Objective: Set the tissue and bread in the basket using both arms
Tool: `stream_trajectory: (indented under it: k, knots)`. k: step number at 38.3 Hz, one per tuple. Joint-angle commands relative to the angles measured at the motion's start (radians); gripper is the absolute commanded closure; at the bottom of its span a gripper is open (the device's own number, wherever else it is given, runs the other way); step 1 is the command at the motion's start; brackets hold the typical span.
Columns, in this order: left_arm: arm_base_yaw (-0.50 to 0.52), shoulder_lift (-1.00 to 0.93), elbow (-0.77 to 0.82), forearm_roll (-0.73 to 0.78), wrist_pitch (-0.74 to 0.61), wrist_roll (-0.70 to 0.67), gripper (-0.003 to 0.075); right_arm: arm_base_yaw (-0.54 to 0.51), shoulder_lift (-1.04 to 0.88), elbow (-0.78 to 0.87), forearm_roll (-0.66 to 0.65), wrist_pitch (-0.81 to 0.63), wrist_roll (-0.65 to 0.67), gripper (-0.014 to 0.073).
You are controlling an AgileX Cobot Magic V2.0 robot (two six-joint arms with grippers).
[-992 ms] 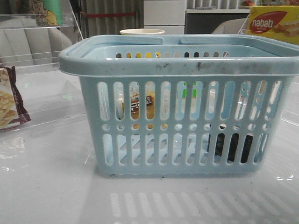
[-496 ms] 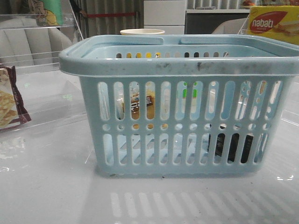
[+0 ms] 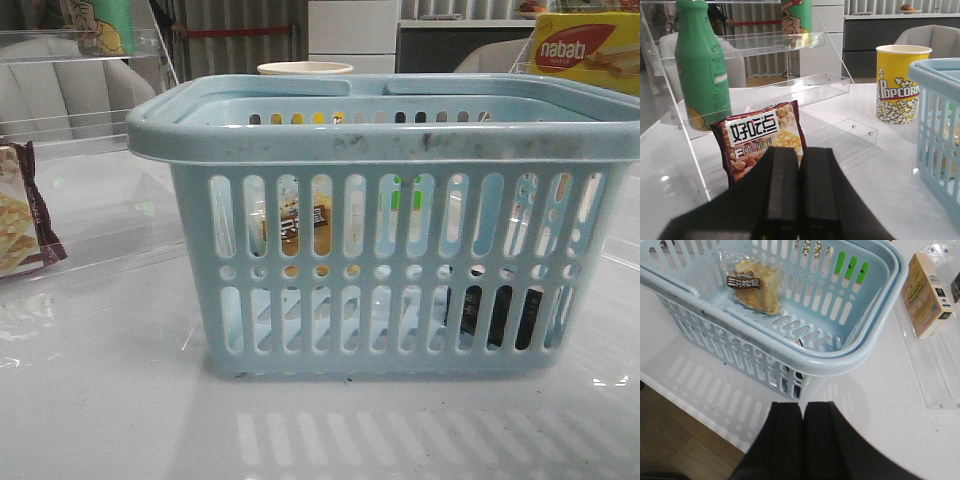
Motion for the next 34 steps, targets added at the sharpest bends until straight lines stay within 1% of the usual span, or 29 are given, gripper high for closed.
stream_trajectory:
  k: [1, 20, 22, 25, 29, 34]
  knots:
    - [0.006, -0.017, -0.001, 0.000, -0.098, -0.010, 0.0624, -0.001, 0.001, -0.023, -0.014, -0.071, -0.010, 0.0538]
    - [0.006, -0.016, -0.001, 0.000, -0.098, -0.010, 0.0624, -0.002, -0.010, -0.016, -0.014, -0.073, -0.010, 0.0538]
    - [0.006, -0.016, -0.001, 0.000, -0.098, -0.010, 0.0624, -0.024, -0.026, -0.002, -0.011, -0.075, -0.010, 0.0538]
    - [0.006, -0.016, -0.001, 0.000, -0.098, -0.010, 0.0624, -0.093, -0.068, 0.046, -0.024, -0.114, -0.010, 0.0538]
    - [0.006, -0.016, -0.001, 0.000, -0.098, -0.010, 0.0624, -0.204, -0.156, 0.158, -0.034, -0.231, -0.010, 0.0538]
    - [0.006, -0.016, -0.001, 0.000, -0.098, -0.010, 0.0624, -0.322, -0.296, 0.337, -0.034, -0.424, -0.010, 0.0538]
